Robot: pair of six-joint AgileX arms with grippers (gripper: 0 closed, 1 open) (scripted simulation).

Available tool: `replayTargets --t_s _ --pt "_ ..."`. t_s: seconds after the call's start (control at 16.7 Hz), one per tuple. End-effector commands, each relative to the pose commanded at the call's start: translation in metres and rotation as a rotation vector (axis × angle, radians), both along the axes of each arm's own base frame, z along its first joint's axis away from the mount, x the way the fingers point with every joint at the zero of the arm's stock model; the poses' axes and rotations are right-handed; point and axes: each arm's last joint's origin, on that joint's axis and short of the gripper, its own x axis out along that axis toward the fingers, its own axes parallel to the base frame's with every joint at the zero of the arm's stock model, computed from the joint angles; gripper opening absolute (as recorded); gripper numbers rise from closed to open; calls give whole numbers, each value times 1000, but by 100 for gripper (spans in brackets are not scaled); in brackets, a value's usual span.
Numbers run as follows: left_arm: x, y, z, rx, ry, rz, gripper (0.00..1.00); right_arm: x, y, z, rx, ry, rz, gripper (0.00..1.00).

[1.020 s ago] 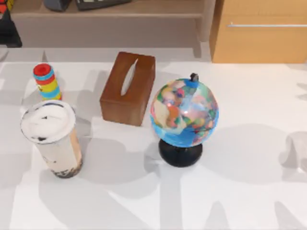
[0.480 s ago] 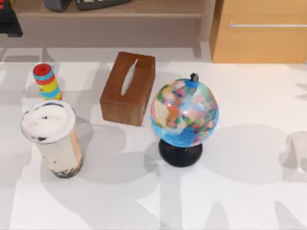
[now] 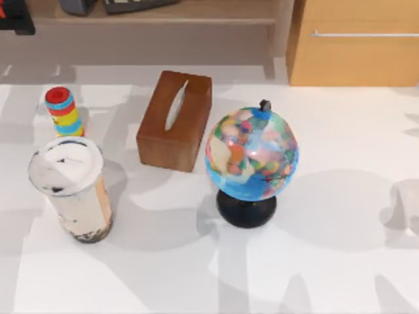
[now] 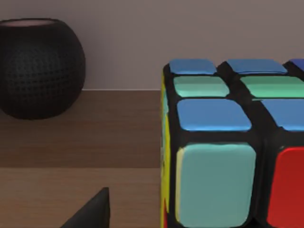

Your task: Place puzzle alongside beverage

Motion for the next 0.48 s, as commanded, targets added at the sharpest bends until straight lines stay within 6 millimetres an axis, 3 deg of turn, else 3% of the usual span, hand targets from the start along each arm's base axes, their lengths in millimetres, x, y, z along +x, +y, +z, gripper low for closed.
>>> replayTargets --t_s 0.06,0.48 --pt "0 0 0 0 0 0 100 0 0 0 0 0 0 100" --pt "0 0 0 0 0 0 47 0 0 0 0 0 0 100"
